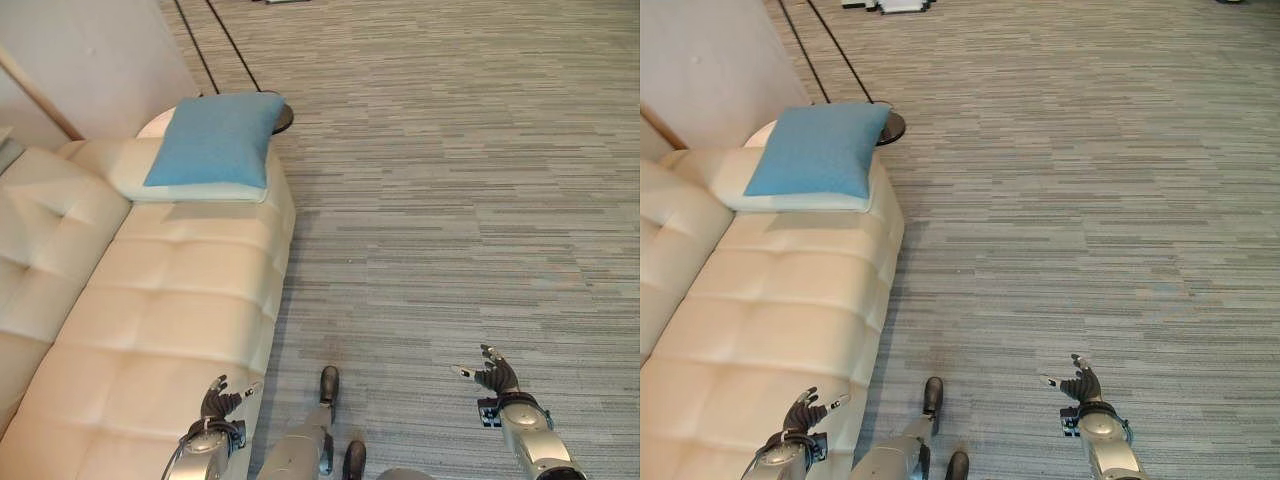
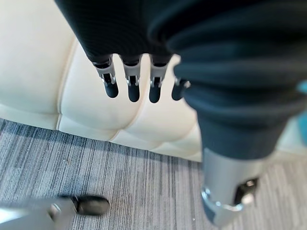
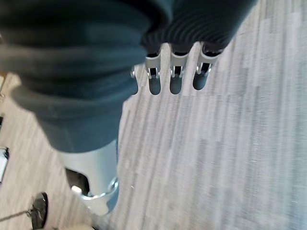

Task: Pick up all the scattered cushions and arrange them neatly on the sofa.

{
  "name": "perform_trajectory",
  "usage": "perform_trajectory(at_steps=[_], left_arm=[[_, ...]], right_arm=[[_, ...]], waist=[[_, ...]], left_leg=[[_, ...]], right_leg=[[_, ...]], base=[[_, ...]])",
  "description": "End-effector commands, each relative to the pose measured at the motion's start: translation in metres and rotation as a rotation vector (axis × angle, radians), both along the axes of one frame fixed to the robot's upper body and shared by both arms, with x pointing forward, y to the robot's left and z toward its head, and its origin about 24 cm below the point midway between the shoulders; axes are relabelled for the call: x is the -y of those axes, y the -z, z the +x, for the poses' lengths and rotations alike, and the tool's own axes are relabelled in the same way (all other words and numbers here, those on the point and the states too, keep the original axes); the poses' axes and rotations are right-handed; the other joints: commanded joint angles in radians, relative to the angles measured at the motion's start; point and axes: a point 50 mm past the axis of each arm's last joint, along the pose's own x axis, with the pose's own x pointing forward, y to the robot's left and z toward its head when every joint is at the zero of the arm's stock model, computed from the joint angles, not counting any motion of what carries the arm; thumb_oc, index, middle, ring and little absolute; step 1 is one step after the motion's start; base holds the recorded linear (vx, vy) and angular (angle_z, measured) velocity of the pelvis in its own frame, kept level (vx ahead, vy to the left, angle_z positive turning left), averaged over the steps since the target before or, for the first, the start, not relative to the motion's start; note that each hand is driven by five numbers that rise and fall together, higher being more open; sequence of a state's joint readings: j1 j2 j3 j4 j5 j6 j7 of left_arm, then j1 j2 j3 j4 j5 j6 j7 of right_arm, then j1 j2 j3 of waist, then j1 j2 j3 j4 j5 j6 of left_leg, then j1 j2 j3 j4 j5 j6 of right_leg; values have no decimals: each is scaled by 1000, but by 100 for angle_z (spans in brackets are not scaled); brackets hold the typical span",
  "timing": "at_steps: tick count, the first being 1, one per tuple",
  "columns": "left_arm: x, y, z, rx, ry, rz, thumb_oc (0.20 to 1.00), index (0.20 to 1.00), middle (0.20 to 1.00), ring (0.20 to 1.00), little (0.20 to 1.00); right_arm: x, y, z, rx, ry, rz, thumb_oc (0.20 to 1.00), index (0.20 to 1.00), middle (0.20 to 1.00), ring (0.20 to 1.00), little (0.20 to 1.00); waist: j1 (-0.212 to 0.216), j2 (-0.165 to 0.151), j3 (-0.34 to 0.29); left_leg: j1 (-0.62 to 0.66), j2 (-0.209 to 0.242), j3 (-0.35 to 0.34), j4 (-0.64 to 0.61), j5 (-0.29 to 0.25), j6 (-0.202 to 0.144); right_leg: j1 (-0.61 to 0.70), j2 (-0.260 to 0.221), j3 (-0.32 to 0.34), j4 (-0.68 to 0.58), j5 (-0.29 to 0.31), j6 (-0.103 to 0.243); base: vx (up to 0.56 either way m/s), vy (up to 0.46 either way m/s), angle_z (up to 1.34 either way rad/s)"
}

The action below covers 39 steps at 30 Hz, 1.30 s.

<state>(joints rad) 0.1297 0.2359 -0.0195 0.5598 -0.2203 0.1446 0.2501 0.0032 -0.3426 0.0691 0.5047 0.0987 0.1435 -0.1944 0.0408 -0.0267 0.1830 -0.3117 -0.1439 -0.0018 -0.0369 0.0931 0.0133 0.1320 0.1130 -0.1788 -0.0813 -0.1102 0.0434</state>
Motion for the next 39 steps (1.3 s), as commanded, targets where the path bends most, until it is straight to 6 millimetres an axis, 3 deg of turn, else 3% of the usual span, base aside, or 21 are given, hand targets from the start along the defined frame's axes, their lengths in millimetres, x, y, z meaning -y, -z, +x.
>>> perform_trajectory(at_steps=[1,3,5,7,8,10,12,13,14,16,17,18,21,24,25,26,30,33,37,38,39], left_arm=[[-15,-17,12,90,-20,52,1000,1000,1000,1000,1000],[-18,-18,12,91,-14,72,1000,1000,1000,1000,1000],[-23,-24,15,106,-3,95,1000,1000,1000,1000,1000],[-25,-25,18,112,-6,95,1000,1000,1000,1000,1000],[-25,-27,20,115,6,108,1000,1000,1000,1000,1000],[-25,-29,23,123,10,115,1000,1000,1000,1000,1000],[-25,-29,24,124,15,111,1000,1000,1000,1000,1000],[-25,-29,24,124,16,111,1000,1000,1000,1000,1000],[-24,-29,25,127,11,104,1000,1000,1000,1000,1000],[-24,-29,24,126,7,98,1000,1000,1000,1000,1000],[-24,-28,24,122,11,96,1000,1000,1000,1000,1000],[-26,-29,26,122,8,106,1000,1000,1000,1000,1000],[-27,-29,25,125,5,108,1000,1000,1000,1000,1000],[-21,-20,16,93,0,75,1000,1000,1000,1000,1000],[-18,-17,13,84,-9,45,1000,1000,1000,1000,1000],[-18,-17,13,85,-9,46,1000,1000,1000,1000,1000],[-13,-15,13,84,1,15,1000,1000,1000,1000,1000],[-13,-16,16,92,5,11,1000,1000,1000,1000,1000],[-11,-14,13,77,16,11,1000,1000,1000,1000,1000],[-11,-12,11,63,18,16,1000,1000,1000,1000,1000],[-10,-11,9,55,21,17,1000,1000,1000,1000,1000]], right_arm=[[-2,-12,6,65,-50,-27,1000,1000,1000,1000,1000],[-7,-7,1,53,-46,3,1000,1000,1000,1000,1000],[-9,-5,1,45,-51,10,1000,1000,1000,1000,1000],[-11,-3,1,35,-59,9,1000,1000,1000,1000,1000],[-10,-1,-2,21,-54,1,1000,1000,1000,1000,1000],[-9,-1,-3,20,-49,1,1000,1000,1000,1000,1000],[-3,2,-9,4,-14,11,1000,1000,1000,1000,1000],[-3,2,-9,4,-14,11,1000,1000,1000,1000,1000],[-2,3,-11,1,2,17,1000,1000,1000,1000,1000],[0,5,-13,-6,19,22,1000,1000,1000,1000,1000],[1,6,-14,-10,31,24,1000,1000,1000,1000,1000],[3,7,-17,-15,54,27,1000,1000,1000,1000,1000],[6,9,-22,-24,77,23,1000,1000,1000,1000,1000],[10,17,-36,-59,111,43,1000,1000,1000,1000,1000],[14,17,-36,-61,121,40,1000,1000,1000,1000,1000],[14,17,-36,-61,121,40,1000,1000,1000,1000,1000],[17,14,-33,-35,123,62,1000,1000,1000,1000,1000],[20,13,-31,-40,122,50,1000,1000,1000,1000,1000],[20,18,-39,-82,128,54,1000,1000,1000,1000,1000],[18,21,-40,-93,123,51,1000,1000,1000,1000,1000],[17,22,-42,-105,118,48,1000,1000,1000,1000,1000]], waist=[[5,15,-55],[13,-14,-64],[16,-25,-55],[7,-25,-30],[-11,-5,-7],[-18,5,8],[-23,39,37],[-23,39,38],[-19,48,46],[-21,51,51],[-25,45,53],[-27,31,51],[-29,24,34],[-52,50,-16],[-55,67,-27],[-55,65,-28],[-45,74,-12],[-33,63,16],[-22,31,29],[-24,24,24],[-22,24,19]], left_leg=[[77,73,-15,-50,53,-51],[114,56,4,-28,17,-15],[141,49,24,-12,-32,22],[197,33,44,-12,-72,53],[263,36,57,-31,-99,73],[292,43,54,-45,-105,75],[354,66,56,-50,-128,63],[354,67,56,-50,-128,63],[374,75,58,-50,-141,55],[392,77,53,-50,-150,48],[405,72,47,-50,-162,42],[439,63,37,-50,-187,29],[480,56,21,-50,-217,17],[562,75,-18,-39,-243,5],[549,95,-33,65,-215,-21],[546,92,-34,67,-214,-20],[388,119,8,473,-51,-115],[292,156,84,630,-48,-96],[211,176,171,443,-182,-49],[204,170,185,318,-196,-38],[199,175,184,230,-171,-44]], right_leg=[[131,-141,20,44,-100,27],[91,-188,23,218,-21,68],[-13,-215,36,443,79,97],[-109,-270,-3,661,204,117],[-173,-311,-35,769,223,102],[-227,-305,-33,784,180,88],[-314,-274,-75,634,62,61],[-312,-273,-76,633,63,61],[-330,-251,-97,500,54,58],[-335,-228,-91,402,59,64],[-335,-191,-57,259,80,77],[-335,-148,-12,12,167,110],[-387,-139,-3,-6,171,132],[-322,-126,7,-6,208,100],[-285,-118,-8,6,200,81],[-287,-121,-7,4,202,81],[-171,-117,-50,-1,125,28],[-106,-120,-71,-6,75,-4],[-35,-157,-109,-6,25,10],[-28,-166,-122,-6,13,19],[-19,-167,-131,-6,8,21]], base=[[646,217,-61],[512,187,8],[453,206,-38],[470,294,-44],[392,267,3],[303,171,37],[399,129,48],[349,64,13],[262,1,-3],[257,-18,-8],[416,-91,-1],[551,-113,-8],[577,-99,15],[786,-155,63],[586,-159,41],[581,-191,23],[393,-165,42],[331,-152,2],[358,-61,60],[362,33,89],[327,41,72]])
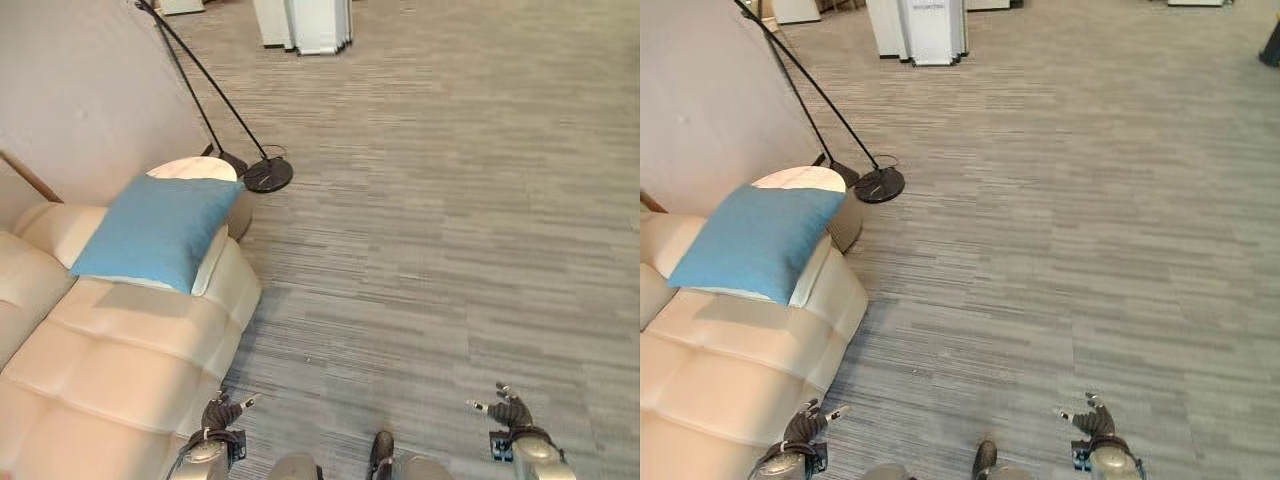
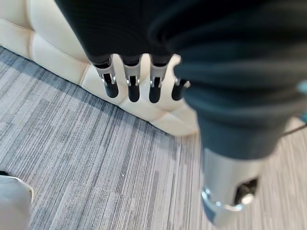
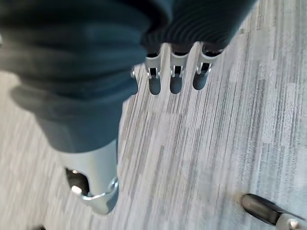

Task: Pick up all the scattered cushions and arrange them neatly on the sofa.

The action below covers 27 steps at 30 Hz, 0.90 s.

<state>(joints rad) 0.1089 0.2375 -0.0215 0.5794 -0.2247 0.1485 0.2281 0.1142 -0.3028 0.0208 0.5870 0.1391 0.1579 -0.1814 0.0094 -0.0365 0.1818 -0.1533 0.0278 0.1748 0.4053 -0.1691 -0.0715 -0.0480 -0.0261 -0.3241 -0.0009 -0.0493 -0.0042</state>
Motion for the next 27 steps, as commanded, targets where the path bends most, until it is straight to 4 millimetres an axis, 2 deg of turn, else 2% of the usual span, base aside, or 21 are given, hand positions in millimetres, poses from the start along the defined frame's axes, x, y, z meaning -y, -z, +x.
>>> perform_trajectory(at_steps=[1,3,4,5,6,8,9,12,13,15,16,17,18,19,21,22,23,24,26,27], left_arm=[[-11,-11,4,52,9,39,1000,1000,1000,1000,1000],[-11,-8,2,34,5,46,1000,1000,1000,1000,1000],[-11,-8,2,34,5,46,1000,1000,1000,1000,1000],[-14,-7,-1,19,-8,53,1000,1000,1000,1000,1000],[-15,-6,-3,10,-11,56,1000,1000,1000,1000,1000],[-18,-4,-10,-1,-31,51,1000,1000,1000,1000,1000],[-22,-1,-21,-28,-55,53,1000,1000,1000,1000,1000],[-24,0,-22,-40,-55,59,1000,1000,1000,1000,1000],[-28,-1,-24,-58,-33,86,1000,1000,1000,1000,1000],[-32,-3,-21,-61,-10,121,1000,1000,1000,1000,1000],[-33,-5,-19,-55,-9,129,1000,1000,1000,1000,1000],[-35,-7,-16,-49,-2,144,1000,1000,1000,1000,1000],[-34,-8,-12,-41,2,146,1000,1000,1000,1000,1000],[-33,-9,-8,-33,4,146,1000,1000,1000,1000,1000],[-30,-10,-4,-21,17,147,1000,1000,1000,1000,1000],[-30,-10,-2,-20,23,148,1000,1000,1000,1000,1000],[-29,-10,-1,-20,32,149,1000,1000,1000,1000,1000],[-29,-10,0,-20,32,149,1000,1000,1000,1000,1000],[-29,-10,1,-25,46,154,1000,1000,1000,1000,1000],[-29,-12,3,-16,49,154,1000,1000,1000,1000,1000]], right_arm=[[9,-12,9,61,-4,-33,1000,1000,1000,1000,1000],[9,-10,6,45,-15,-45,1000,1000,1000,1000,1000],[9,-10,6,45,-16,-45,1000,1000,1000,1000,1000],[10,-10,8,34,-36,-60,1000,1000,1000,1000,1000],[9,-11,10,35,-45,-67,1000,1000,1000,1000,1000],[7,-11,11,27,-72,-66,1000,1000,1000,1000,1000],[0,-8,10,7,-112,-63,1000,1000,1000,1000,1000],[-3,-7,10,3,-127,-70,1000,1000,1000,1000,1000],[-10,-4,7,-2,-124,-35,1000,1000,1000,1000,1000],[-14,-4,9,3,-136,-33,1000,1000,1000,1000,1000],[-16,-4,12,10,-148,-35,1000,1000,1000,1000,1000],[-21,-6,17,24,-167,-33,1000,1000,1000,1000,1000],[-22,-7,19,33,-170,-29,1000,1000,1000,1000,1000],[-23,-7,19,36,-170,-25,1000,1000,1000,1000,1000],[-23,-5,16,31,-147,-12,1000,1000,1000,1000,1000],[-22,-4,15,26,-139,-11,1000,1000,1000,1000,1000],[-21,-2,12,20,-121,-7,1000,1000,1000,1000,1000],[-21,-3,12,20,-121,-7,1000,1000,1000,1000,1000],[-18,0,8,10,-99,-3,1000,1000,1000,1000,1000],[-17,1,6,1,-91,-5,1000,1000,1000,1000,1000]], waist=[[4,34,15],[1,36,11],[-2,36,10],[-5,37,11],[-9,40,7],[10,39,-10],[29,27,-39],[34,14,-53],[35,-5,-58],[32,-15,-43],[27,-15,-31],[11,-3,-4],[0,8,13],[-13,24,30],[-32,48,52],[-34,49,57],[-44,53,72],[-43,54,72],[-48,50,76],[-50,50,76]], left_leg=[[44,9,6,-342,166,23],[6,29,3,-493,233,2],[5,28,1,-493,234,2],[-59,40,23,-493,232,-21],[-74,53,79,-493,241,-30],[-58,53,96,-493,289,-33],[-36,35,88,-493,307,-12],[-23,13,91,-493,312,3],[8,-23,83,-485,281,40],[29,-59,73,-474,229,84],[50,-85,69,-478,208,106],[95,-107,36,-492,176,133],[108,-105,12,-493,170,138],[118,-100,-9,-493,176,145],[155,-101,-55,-493,171,140],[168,-102,-66,-493,169,138],[192,-105,-87,-493,161,135],[192,-103,-86,-493,161,135],[219,-111,-115,-493,146,130],[233,-116,-129,-493,135,126]], right_leg=[[173,-28,-6,-86,-64,70],[201,-28,-37,-86,-85,68],[201,-28,-39,-86,-86,68],[235,-31,-60,-86,-93,69],[254,-32,-71,-86,-99,72],[294,-37,-63,-86,-107,83],[330,-60,-57,-79,-111,103],[335,-89,-58,-30,-109,115],[308,-149,-43,125,-50,125],[209,-211,-18,336,38,138],[169,-245,-6,426,126,151],[84,-224,76,552,143,132],[4,-161,154,597,76,113],[-60,-110,189,615,22,94],[-140,-36,239,568,-77,65],[-154,-15,248,539,-88,61],[-172,30,284,470,-86,61],[-171,32,284,466,-83,60],[-172,71,313,301,-41,76],[-166,79,317,157,3,91]], base=[[343,39,34],[307,50,48],[392,123,72],[403,170,57],[594,263,56],[663,326,63],[620,311,41],[540,318,-29],[540,400,17],[483,459,36],[426,445,34],[401,369,28],[301,247,61],[174,104,88],[255,73,100],[297,13,106],[184,-10,114],[208,-27,93],[270,-45,79],[340,-58,67]])
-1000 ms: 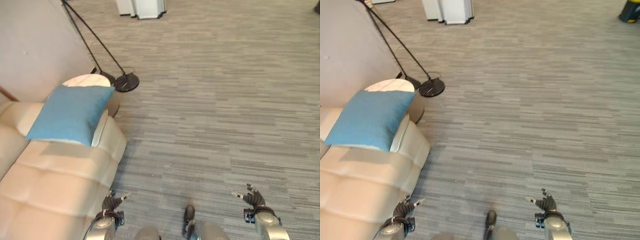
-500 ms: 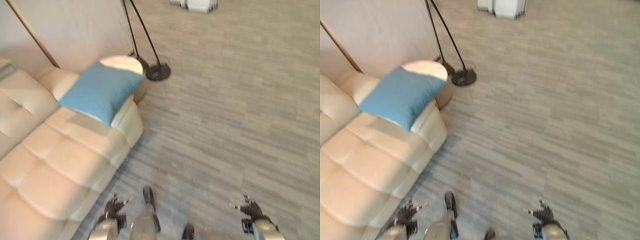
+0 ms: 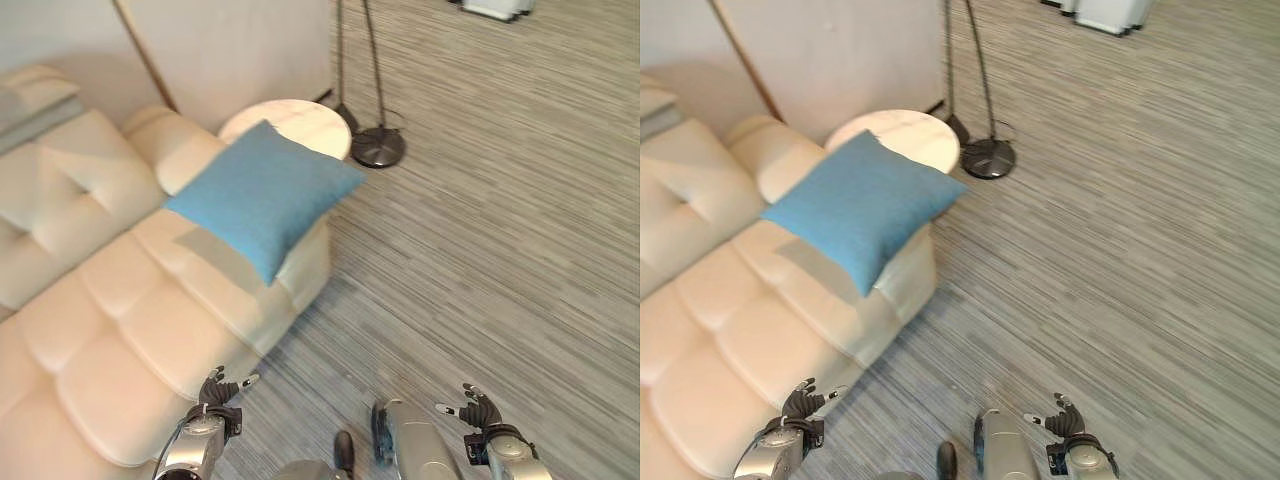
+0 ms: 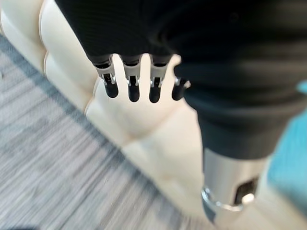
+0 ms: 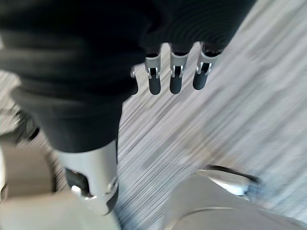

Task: Pick up all the scattered cushions and arrange them neatly on the sofa.

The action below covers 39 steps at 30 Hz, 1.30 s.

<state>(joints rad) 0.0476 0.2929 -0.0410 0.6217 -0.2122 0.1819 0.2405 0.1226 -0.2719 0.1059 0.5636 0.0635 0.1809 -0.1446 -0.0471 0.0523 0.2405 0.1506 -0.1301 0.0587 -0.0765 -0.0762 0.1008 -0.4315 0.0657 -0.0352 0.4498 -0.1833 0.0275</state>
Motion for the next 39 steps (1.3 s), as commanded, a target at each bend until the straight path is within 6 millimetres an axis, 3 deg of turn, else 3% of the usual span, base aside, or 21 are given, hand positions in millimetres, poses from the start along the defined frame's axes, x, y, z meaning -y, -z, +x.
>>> perform_trajectory(at_steps=[1,3,8,9,10,11,14,16,19,20,21,22,27,29,30,31,32,34,35,36,39], left_arm=[[-16,-7,-9,11,30,90,1000,1000,1000,1000,1000],[-16,-10,-5,27,56,103,1000,1000,1000,1000,1000],[-11,-3,-16,4,31,63,1000,1000,1000,1000,1000],[-10,-1,-19,-1,20,51,1000,1000,1000,1000,1000],[-7,1,-21,-3,10,26,1000,1000,1000,1000,1000],[-7,1,-21,-3,10,26,1000,1000,1000,1000,1000],[-2,0,-15,16,27,12,1000,1000,1000,1000,1000],[0,0,-13,24,22,0,1000,1000,1000,1000,1000],[1,0,-12,17,30,4,1000,1000,1000,1000,1000],[1,1,-16,0,46,17,1000,1000,1000,1000,1000],[1,1,-16,-1,46,17,1000,1000,1000,1000,1000],[1,2,-16,-17,59,31,1000,1000,1000,1000,1000],[2,3,-18,-19,56,21,1000,1000,1000,1000,1000],[5,4,-19,-24,60,12,1000,1000,1000,1000,1000],[5,4,-19,-24,56,6,1000,1000,1000,1000,1000],[5,4,-19,-24,56,6,1000,1000,1000,1000,1000],[7,3,-15,-8,37,-19,1000,1000,1000,1000,1000],[6,2,-14,-5,33,-15,1000,1000,1000,1000,1000],[7,2,-11,0,37,-17,1000,1000,1000,1000,1000],[7,2,-11,0,37,-17,1000,1000,1000,1000,1000],[8,4,-9,8,3,-44,1000,1000,1000,1000,1000]], right_arm=[[12,-6,5,43,61,-17,1000,1000,1000,1000,1000],[12,-5,1,35,69,-16,1000,1000,1000,1000,1000],[12,-5,5,34,47,-18,1000,1000,1000,1000,1000],[12,-6,6,40,37,-18,1000,1000,1000,1000,1000],[11,-10,13,66,17,-16,1000,1000,1000,1000,1000],[11,-10,13,67,17,-16,1000,1000,1000,1000,1000],[13,-16,20,98,1,-19,1000,1000,1000,1000,1000],[15,-16,21,94,-4,-33,1000,1000,1000,1000,1000],[18,-16,20,82,-5,-53,1000,1000,1000,1000,1000],[19,-16,17,75,1,-55,1000,1000,1000,1000,1000],[19,-16,17,75,1,-55,1000,1000,1000,1000,1000],[20,-14,14,65,4,-64,1000,1000,1000,1000,1000],[16,-11,11,44,-10,-63,1000,1000,1000,1000,1000],[12,-7,8,29,-10,-52,1000,1000,1000,1000,1000],[9,-5,7,16,-20,-45,1000,1000,1000,1000,1000],[9,-5,7,16,-20,-45,1000,1000,1000,1000,1000],[3,-6,10,22,-38,-31,1000,1000,1000,1000,1000],[1,-6,12,29,-39,-25,1000,1000,1000,1000,1000],[-6,-6,14,36,-49,-12,1000,1000,1000,1000,1000],[-6,-6,14,36,-49,-12,1000,1000,1000,1000,1000],[-14,0,11,15,-39,15,1000,1000,1000,1000,1000]], waist=[[4,-42,16],[-5,-49,9],[5,-41,-46],[6,-36,-53],[10,-32,-54],[9,-31,-53],[26,-43,-23],[31,-53,-16],[42,-76,-13],[31,-76,-26],[31,-77,-26],[21,-71,-33],[12,-53,-61],[13,-52,-76],[9,-51,-67],[9,-51,-69],[1,-54,-38],[-4,-58,-28],[-12,-61,-20],[-10,-61,-22],[-2,-60,-41]], left_leg=[[-60,38,-24,-11,35,-52],[-24,31,-46,-11,7,-62],[61,56,-56,25,-58,-77],[60,69,-56,70,-48,-92],[12,82,-37,252,8,-135],[9,83,-38,259,5,-136],[-123,81,-25,523,79,-163],[-176,103,10,582,68,-154],[-234,97,60,472,-15,-122],[-206,113,130,246,-2,-115],[-201,111,130,238,2,-114],[-194,134,195,146,63,-135],[-87,134,198,-11,88,-133],[-73,129,179,-11,65,-123],[-55,130,172,-11,50,-112],[-58,130,172,-11,51,-112],[-40,125,148,-11,41,-91],[-43,123,138,-11,43,-86],[-48,120,97,-11,40,-82],[-50,121,99,-11,41,-82],[-59,132,54,-11,43,-85]], right_leg=[[223,-22,20,-370,171,71],[227,-36,25,-537,247,99],[295,-49,-57,-536,274,83],[314,-45,-69,-525,262,74],[363,-41,-91,-512,227,52],[364,-40,-93,-512,227,52],[433,-46,-105,-525,192,20],[456,-52,-120,-524,167,5],[491,-76,-147,-537,160,13],[499,-83,-180,-537,151,27],[500,-84,-179,-537,151,28],[506,-81,-208,-537,140,28],[508,-74,-247,-502,121,36],[502,-82,-257,-460,111,41],[467,-99,-255,-339,103,50],[464,-100,-255,-337,103,50],[375,-128,-225,-147,114,92],[332,-128,-183,-86,129,105],[299,-101,-48,-60,121,106],[297,-100,-46,-61,123,105],[367,-125,43,-274,131,81]], base=[[473,-90,49],[509,-117,55],[469,-136,45],[835,-305,24],[474,-195,8],[389,-177,2],[193,-125,-6],[233,-154,-1],[258,-111,22],[211,-29,27],[212,2,17],[82,11,29],[125,99,21],[54,188,38],[-19,109,35],[-96,251,44],[-84,142,29],[-117,130,18],[-106,85,25],[-24,54,57],[43,-19,53]])
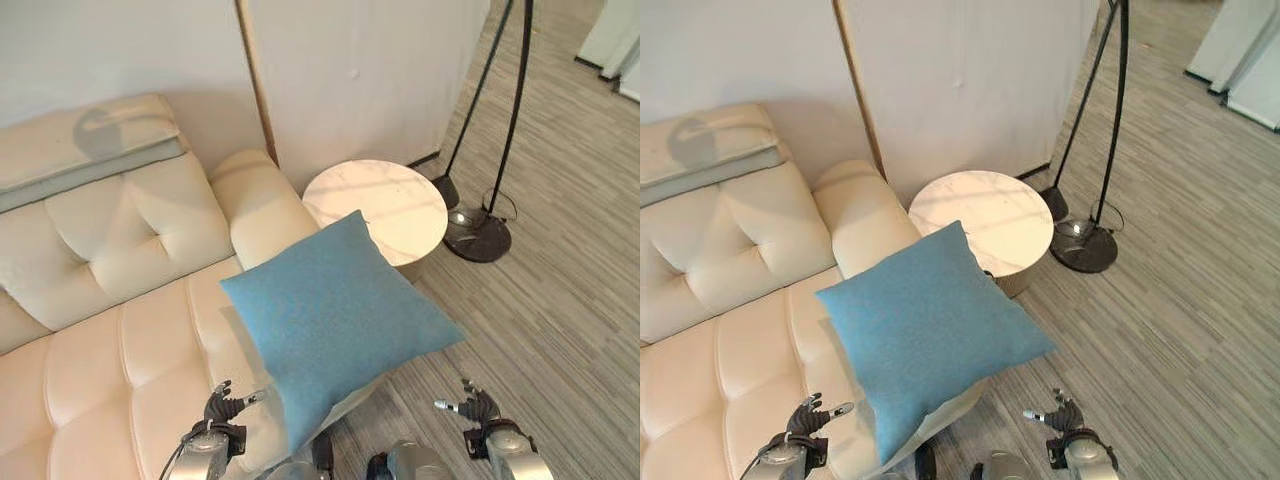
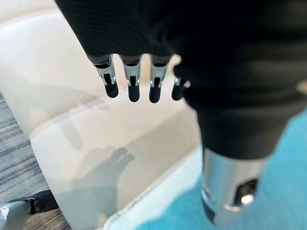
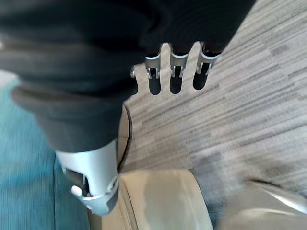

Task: Pick up all the scattered cushions and arrange them neatly on the sofa.

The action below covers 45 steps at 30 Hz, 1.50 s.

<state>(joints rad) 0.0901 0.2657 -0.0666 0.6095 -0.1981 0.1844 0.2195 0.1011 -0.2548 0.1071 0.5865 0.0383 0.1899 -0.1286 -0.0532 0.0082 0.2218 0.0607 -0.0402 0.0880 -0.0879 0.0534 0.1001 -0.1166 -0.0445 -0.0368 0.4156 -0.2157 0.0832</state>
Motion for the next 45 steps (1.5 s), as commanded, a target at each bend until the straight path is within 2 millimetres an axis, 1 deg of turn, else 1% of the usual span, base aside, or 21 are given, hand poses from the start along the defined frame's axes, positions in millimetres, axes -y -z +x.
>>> perform_trajectory(at_steps=[1,2,3,6,8,13,14,16,18,19,20,22,24,26,27,28,32,33,34,38,45], left_arm=[[-4,-5,6,52,-48,-21,1000,1000,1000,1000,1000],[-4,-5,7,53,-65,-34,1000,1000,1000,1000,1000],[-4,-4,7,53,-79,-41,1000,1000,1000,1000,1000],[-7,0,0,43,-179,-87,1000,1000,1000,1000,1000],[-8,0,-1,49,-209,-102,1000,1000,1000,1000,1000],[-10,-1,-1,71,-296,-162,1000,1000,1000,1000,1000],[-7,-8,16,116,-283,-166,1000,1000,1000,1000,1000],[-6,-11,23,142,-276,-173,1000,1000,1000,1000,1000],[-6,-18,35,179,-254,-169,1000,1000,1000,1000,1000],[-7,-24,42,207,-236,-153,1000,1000,1000,1000,1000],[-7,-24,42,208,-236,-154,1000,1000,1000,1000,1000],[-5,-35,59,257,-212,-148,1000,1000,1000,1000,1000],[-1,-44,73,300,-198,-152,1000,1000,1000,1000,1000],[3,-50,84,324,-199,-153,1000,1000,1000,1000,1000],[10,-53,91,338,-194,-172,1000,1000,1000,1000,1000],[10,-53,91,338,-195,-172,1000,1000,1000,1000,1000],[28,-51,96,324,-181,-215,1000,1000,1000,1000,1000],[40,-53,102,328,-147,-234,1000,1000,1000,1000,1000],[40,-53,102,328,-147,-234,1000,1000,1000,1000,1000],[61,-58,116,324,-114,-263,1000,1000,1000,1000,1000],[89,-54,123,271,-87,-273,1000,1000,1000,1000,1000]], right_arm=[[-10,-1,6,22,-7,15,1000,1000,1000,1000,1000],[-11,2,3,9,3,18,1000,1000,1000,1000,1000],[-10,3,2,0,4,13,1000,1000,1000,1000,1000],[-4,6,-3,-45,3,-51,1000,1000,1000,1000,1000],[0,5,-2,-44,3,-69,1000,1000,1000,1000,1000],[32,-13,7,6,26,-188,1000,1000,1000,1000,1000],[58,-28,16,40,66,-261,1000,1000,1000,1000,1000],[64,-33,20,53,69,-277,1000,1000,1000,1000,1000],[84,-47,26,64,70,-327,1000,1000,1000,1000,1000],[102,-67,40,109,74,-391,1000,1000,1000,1000,1000],[102,-67,40,110,74,-392,1000,1000,1000,1000,1000],[115,-93,65,193,94,-429,1000,1000,1000,1000,1000],[114,-112,86,266,82,-435,1000,1000,1000,1000,1000],[102,-122,106,323,65,-413,1000,1000,1000,1000,1000],[86,-129,124,367,36,-394,1000,1000,1000,1000,1000],[86,-129,124,367,36,-394,1000,1000,1000,1000,1000],[37,-114,135,399,-6,-220,1000,1000,1000,1000,1000],[20,-104,137,377,-3,-164,1000,1000,1000,1000,1000],[20,-104,138,378,-3,-164,1000,1000,1000,1000,1000],[-15,-103,152,385,-16,-98,1000,1000,1000,1000,1000],[-103,-92,149,379,-154,87,1000,1000,1000,1000,1000]], waist=[[6,-19,-31],[4,-27,-35],[5,-35,-39],[27,-75,-69],[29,-79,-76],[30,-101,-84],[17,-106,-81],[12,-107,-79],[5,-107,-82],[4,-105,-97],[4,-104,-96],[2,-102,-107],[0,-103,-107],[2,-102,-104],[2,-100,-100],[2,-100,-99],[4,-97,-93],[8,-97,-84],[7,-97,-84],[9,-94,-62],[12,-99,-24]], left_leg=[[21,43,5,1,-84,-84],[15,40,-19,1,-82,-85],[13,39,-34,1,-80,-88],[14,54,-47,1,-81,-109],[13,62,-52,1,-80,-117],[4,109,-104,1,-50,-159],[-20,116,-73,1,-23,-169],[-30,114,-66,1,-17,-167],[-37,118,-24,1,-18,-168],[-34,124,-15,1,-26,-175],[-33,124,-15,1,-26,-175],[-34,129,-11,1,-23,-182],[-34,129,-7,1,-27,-184],[-32,127,-2,1,-33,-181],[-30,127,1,1,-38,-181],[-30,127,1,1,-38,-181],[-33,124,2,1,-46,-177],[-43,123,-2,1,-45,-176],[-44,122,-2,1,-45,-176],[-95,120,-9,1,-35,-176],[-129,119,-4,1,-24,-173]], right_leg=[[53,-17,95,-298,191,25],[52,-14,150,-344,204,30],[60,-19,156,-377,219,36],[122,-39,94,-503,239,44],[125,-28,95,-503,233,40],[159,15,42,-503,185,2],[161,9,-11,-503,175,-1],[160,6,-24,-503,172,-1],[165,7,-50,-503,165,-3],[175,13,-61,-503,159,-4],[176,14,-61,-503,159,-4],[180,13,-70,-503,156,-5],[180,9,-73,-503,155,-5],[177,6,-70,-503,158,-3],[177,3,-69,-503,158,-2],[177,3,-69,-503,158,-2],[170,-3,-65,-503,159,0],[162,-6,-66,-503,159,1],[161,-6,-67,-503,159,1],[108,-10,-63,-503,173,2],[66,-10,-50,-503,190,0]], base=[[53,-77,46],[59,-98,58],[73,-158,73],[171,-299,67],[103,-196,19],[99,-297,19],[17,-220,44],[-21,-101,67],[-1,-84,67],[38,-60,48],[53,-56,20],[32,-11,3],[31,19,6],[42,46,-1],[40,47,-3],[46,52,-8],[45,57,1],[30,49,4],[0,48,4],[-31,47,6],[-16,42,-3]])
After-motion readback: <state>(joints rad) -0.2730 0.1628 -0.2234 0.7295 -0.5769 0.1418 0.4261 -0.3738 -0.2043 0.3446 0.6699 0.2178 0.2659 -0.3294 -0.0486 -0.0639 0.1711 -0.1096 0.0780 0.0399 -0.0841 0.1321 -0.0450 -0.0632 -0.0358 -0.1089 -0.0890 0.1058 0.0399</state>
